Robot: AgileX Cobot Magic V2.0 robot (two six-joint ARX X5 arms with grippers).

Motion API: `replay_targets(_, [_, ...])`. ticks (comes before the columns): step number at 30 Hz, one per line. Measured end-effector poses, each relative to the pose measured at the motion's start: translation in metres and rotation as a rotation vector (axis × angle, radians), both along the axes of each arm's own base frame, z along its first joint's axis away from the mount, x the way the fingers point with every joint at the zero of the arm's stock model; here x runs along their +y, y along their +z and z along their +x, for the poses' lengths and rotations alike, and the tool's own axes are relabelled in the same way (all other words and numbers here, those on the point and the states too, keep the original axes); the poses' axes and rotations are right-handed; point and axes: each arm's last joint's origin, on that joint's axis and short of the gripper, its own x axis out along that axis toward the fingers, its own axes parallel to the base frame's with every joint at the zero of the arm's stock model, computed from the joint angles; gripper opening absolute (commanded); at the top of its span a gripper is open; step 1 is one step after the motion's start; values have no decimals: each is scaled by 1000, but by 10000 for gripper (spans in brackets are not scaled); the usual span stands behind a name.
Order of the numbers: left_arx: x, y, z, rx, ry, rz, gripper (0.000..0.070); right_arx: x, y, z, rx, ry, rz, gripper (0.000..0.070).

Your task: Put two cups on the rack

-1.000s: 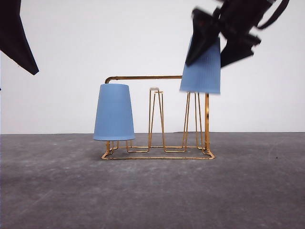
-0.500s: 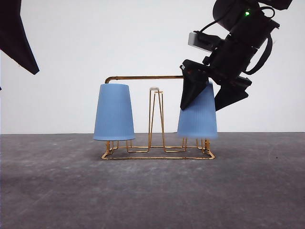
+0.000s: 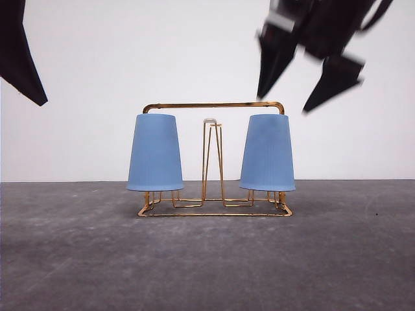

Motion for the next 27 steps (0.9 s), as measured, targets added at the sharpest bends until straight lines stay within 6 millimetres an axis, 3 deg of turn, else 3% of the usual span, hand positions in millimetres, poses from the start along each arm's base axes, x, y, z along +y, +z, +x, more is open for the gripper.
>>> replay_targets(3, [0, 0, 0, 2, 0, 1, 433, -8, 11, -22, 71, 1, -28, 618])
replay_targets(8, [0, 0, 0, 2, 0, 1, 433, -17, 0, -45, 177, 8, -73, 615])
replay_targets(15, [0, 0, 0, 1, 0, 1, 433, -34, -12, -90, -4, 8, -5, 614])
replay_targets(22, [0, 0, 0, 0, 0, 1, 433, -50, -55, -131, -121, -11, 59, 614])
replay_targets(27, [0, 0, 0, 0, 1, 1, 433, -57, -83, -148, -221, -71, 169, 615])
